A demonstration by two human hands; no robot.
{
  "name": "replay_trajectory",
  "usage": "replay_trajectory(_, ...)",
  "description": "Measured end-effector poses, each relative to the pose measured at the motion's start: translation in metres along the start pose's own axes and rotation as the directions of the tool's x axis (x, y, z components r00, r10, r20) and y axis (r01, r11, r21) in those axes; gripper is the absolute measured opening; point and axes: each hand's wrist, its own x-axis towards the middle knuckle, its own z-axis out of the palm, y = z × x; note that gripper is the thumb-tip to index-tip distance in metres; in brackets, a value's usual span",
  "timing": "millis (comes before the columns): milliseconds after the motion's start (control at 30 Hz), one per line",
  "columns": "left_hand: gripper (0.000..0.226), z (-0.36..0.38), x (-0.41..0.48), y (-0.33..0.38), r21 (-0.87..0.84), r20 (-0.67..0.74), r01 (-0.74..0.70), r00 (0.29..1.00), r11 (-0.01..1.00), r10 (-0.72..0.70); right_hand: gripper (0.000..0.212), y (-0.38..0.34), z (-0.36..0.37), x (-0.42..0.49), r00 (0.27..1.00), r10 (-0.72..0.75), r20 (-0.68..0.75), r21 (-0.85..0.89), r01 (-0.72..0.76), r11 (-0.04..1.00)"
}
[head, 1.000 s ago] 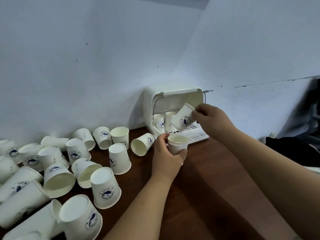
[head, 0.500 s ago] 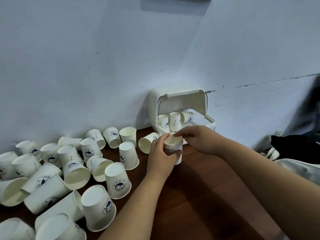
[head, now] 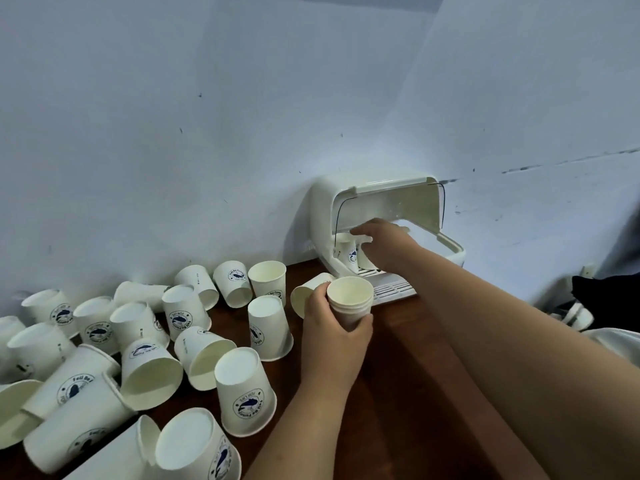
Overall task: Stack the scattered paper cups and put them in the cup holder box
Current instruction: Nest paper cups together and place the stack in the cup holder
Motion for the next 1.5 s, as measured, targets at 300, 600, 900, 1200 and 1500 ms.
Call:
replay_trajectory(300, 0.075, 0.004, 0.001, -0.002, -0.015, -0.014, -0.006, 1.000, 1.000, 0.006, 0.045, 0.000, 0.006, 0.012, 0.997, 0.028, -0.072, -0.107, -0.036, 0.994)
replay_trajectory(600, 0.075, 0.000, -0.001, 0.002, -0.017, 0.003, 0.010, 1.000, 1.000, -0.010, 0.048, 0.015, 0.009, 0.002, 0.988, 0.097, 0.123, -0.040, -0.092, 0.995)
replay_trajectory(900, 0.076, -0.001, 0.000, 0.004, -0.006, 0.030, 0.017, 0.999, 1.000, -0.017, 0.023, 0.007, -0.013, -0.007, 0.984, 0.099, -0.145, 0.160, -0.076, 0.984)
replay_trajectory(1200, 0.069, -0.008, -0.007, 0.020, -0.027, 0.072, 0.026, 0.997, 0.999, -0.024, 0.033, -0.012, -0.060, -0.081, 0.962, 0.035, -0.272, 0.405, 0.081, 0.911)
replay_trajectory(1500, 0.081, -0.014, -0.014, 0.027, -0.134, 0.125, 0.051, 0.992, 0.990, -0.034, 0.038, -0.002, -0.038, -0.117, 0.981, -0.191, 0.011, 0.223, 0.184, 0.957)
